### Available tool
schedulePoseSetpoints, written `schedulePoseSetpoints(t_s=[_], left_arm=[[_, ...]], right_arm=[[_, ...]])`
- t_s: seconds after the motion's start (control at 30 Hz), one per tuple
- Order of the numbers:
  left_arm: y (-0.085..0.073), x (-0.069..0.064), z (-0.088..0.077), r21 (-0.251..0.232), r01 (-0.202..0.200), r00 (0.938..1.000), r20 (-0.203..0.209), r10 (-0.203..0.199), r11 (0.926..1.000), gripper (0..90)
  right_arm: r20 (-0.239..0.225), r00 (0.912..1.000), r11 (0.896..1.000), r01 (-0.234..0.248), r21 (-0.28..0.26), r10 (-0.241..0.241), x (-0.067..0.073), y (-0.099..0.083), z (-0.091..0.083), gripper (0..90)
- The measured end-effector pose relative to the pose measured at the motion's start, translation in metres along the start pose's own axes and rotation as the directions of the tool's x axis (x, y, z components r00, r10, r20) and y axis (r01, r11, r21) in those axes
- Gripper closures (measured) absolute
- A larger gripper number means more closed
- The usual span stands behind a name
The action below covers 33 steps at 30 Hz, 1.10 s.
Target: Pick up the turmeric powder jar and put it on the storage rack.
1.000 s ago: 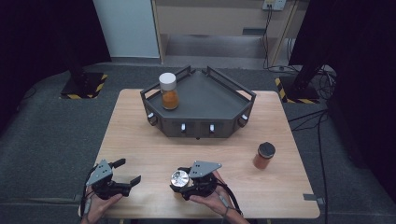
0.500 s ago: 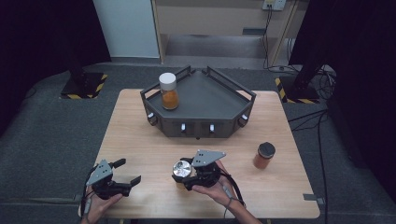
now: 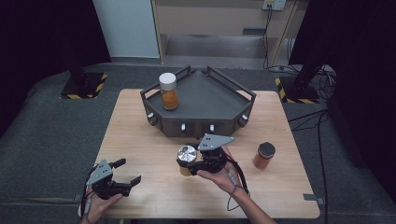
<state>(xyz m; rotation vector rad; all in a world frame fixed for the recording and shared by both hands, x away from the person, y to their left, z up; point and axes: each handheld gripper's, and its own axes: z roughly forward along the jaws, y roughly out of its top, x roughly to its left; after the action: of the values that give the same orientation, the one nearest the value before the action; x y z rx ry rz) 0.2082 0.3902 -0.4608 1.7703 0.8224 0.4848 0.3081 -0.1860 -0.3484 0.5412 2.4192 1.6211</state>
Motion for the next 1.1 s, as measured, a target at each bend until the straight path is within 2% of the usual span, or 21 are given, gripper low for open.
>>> schedulePoseSetpoints(t_s=[0.63, 0.9, 1.1], left_arm=[[-0.001, 0.001, 0.001, -0.001, 0.012, 0.9999, 0.007, -0.012, 0.9999, 2.7], [-0.001, 0.001, 0.001, -0.001, 0.016, 0.9999, 0.007, -0.016, 0.9999, 2.2], [0.000, 0.002, 0.001, 0.001, 0.017, 0.9998, 0.009, -0.017, 0.9999, 2.0]], right_arm=[[0.089, 0.9960, 1.000, -0.005, 0.013, 0.004, -0.018, 0.039, -0.006, 34.5], [0.141, 0.9900, 1.000, -0.009, 0.000, 0.009, -0.029, 0.050, -0.008, 34.5], [0.189, 0.9819, 1.000, -0.016, -0.010, 0.018, -0.037, 0.057, -0.008, 34.5]])
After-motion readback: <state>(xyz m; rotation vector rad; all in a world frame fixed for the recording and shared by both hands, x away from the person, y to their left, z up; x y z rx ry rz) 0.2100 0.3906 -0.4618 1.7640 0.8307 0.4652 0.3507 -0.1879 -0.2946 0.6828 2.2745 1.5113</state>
